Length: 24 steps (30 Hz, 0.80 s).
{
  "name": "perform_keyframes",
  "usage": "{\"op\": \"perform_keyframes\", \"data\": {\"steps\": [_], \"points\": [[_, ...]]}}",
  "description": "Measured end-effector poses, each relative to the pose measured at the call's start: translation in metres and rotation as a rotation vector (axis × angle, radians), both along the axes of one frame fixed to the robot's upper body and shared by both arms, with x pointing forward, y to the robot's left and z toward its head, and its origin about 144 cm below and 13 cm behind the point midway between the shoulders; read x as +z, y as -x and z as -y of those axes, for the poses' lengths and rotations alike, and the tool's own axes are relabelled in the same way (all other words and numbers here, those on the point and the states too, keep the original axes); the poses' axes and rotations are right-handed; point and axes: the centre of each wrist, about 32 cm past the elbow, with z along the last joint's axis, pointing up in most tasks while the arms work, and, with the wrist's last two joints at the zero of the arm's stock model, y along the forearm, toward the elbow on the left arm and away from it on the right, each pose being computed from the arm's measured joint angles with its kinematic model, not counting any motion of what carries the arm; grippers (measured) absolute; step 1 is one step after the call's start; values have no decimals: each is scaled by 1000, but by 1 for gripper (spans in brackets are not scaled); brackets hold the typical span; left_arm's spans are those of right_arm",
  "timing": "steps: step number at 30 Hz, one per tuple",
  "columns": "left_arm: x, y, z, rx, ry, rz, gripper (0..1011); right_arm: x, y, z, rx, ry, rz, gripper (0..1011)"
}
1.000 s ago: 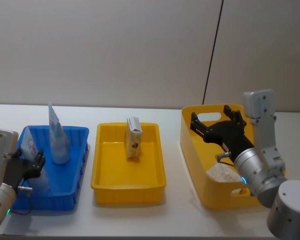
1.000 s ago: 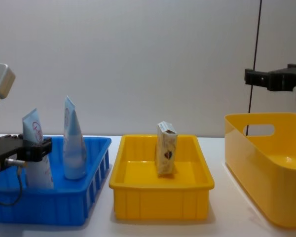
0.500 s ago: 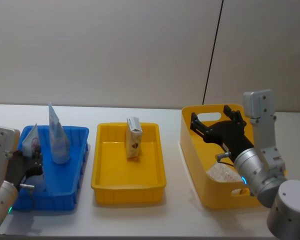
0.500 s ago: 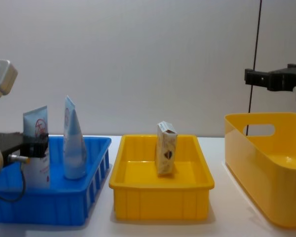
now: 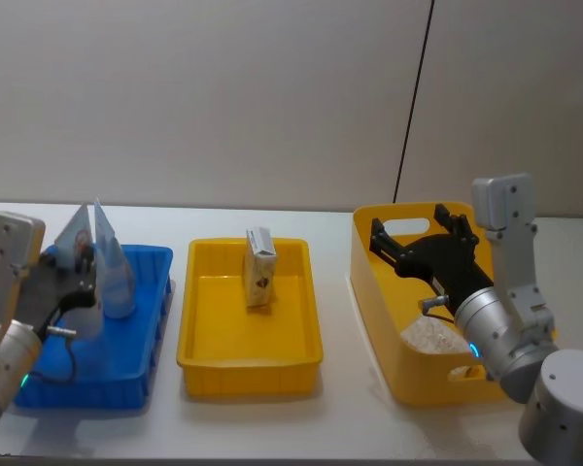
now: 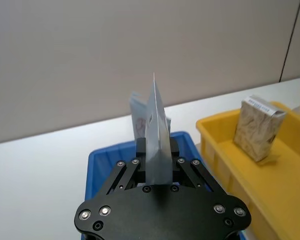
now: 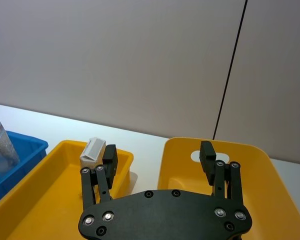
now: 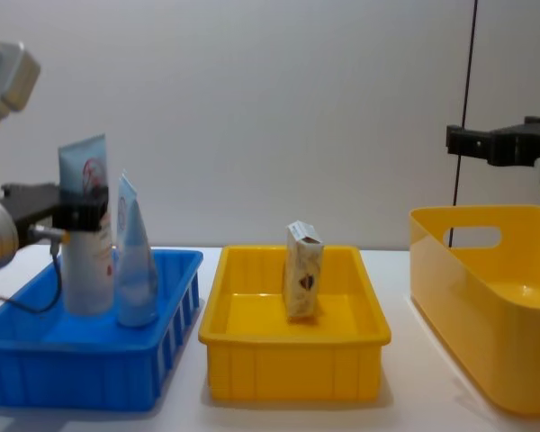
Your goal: Bimanual collaborative sorting of washing and personal care products
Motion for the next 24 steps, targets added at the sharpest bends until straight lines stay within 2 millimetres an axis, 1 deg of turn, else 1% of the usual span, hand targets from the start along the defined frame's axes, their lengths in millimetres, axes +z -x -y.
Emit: {"op": "perform_keyframes", "data": {"steps": [3,11,17,24], "points": [[11,2,1,-26,-2,33,207,0,0,0,0,0,0,1004],[30,6,5,-87,2,84,207,0,0,0,0,0,0,1004],[41,7,10,-143,15,110,207,0,0,0,0,0,0,1004],[48,5,19,-206,29,124,207,0,0,0,0,0,0,1004]]}}
